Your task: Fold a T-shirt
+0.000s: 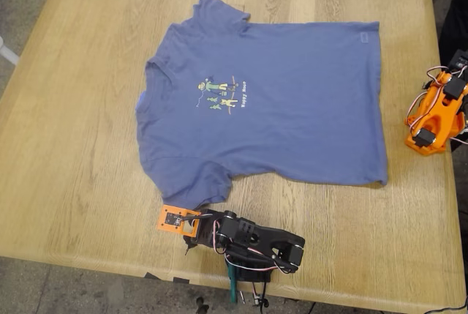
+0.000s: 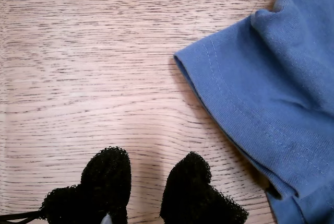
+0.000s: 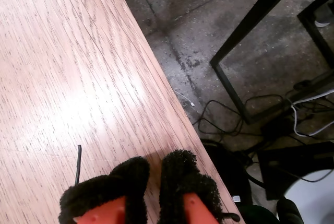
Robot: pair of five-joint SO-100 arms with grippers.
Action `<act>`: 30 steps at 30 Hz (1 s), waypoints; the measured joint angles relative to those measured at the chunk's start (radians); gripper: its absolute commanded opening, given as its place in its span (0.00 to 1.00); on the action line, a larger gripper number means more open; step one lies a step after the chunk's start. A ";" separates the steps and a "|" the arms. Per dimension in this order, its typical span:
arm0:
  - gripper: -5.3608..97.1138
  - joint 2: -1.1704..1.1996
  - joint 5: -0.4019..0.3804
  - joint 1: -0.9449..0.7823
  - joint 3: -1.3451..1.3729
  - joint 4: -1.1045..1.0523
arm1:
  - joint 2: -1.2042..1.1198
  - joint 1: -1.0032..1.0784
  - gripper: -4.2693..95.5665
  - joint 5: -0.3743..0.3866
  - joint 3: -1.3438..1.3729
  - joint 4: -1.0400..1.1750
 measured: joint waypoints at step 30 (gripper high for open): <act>0.24 0.000 -0.031 -0.109 0.005 -0.006 | 0.000 0.000 0.12 0.080 0.003 -0.137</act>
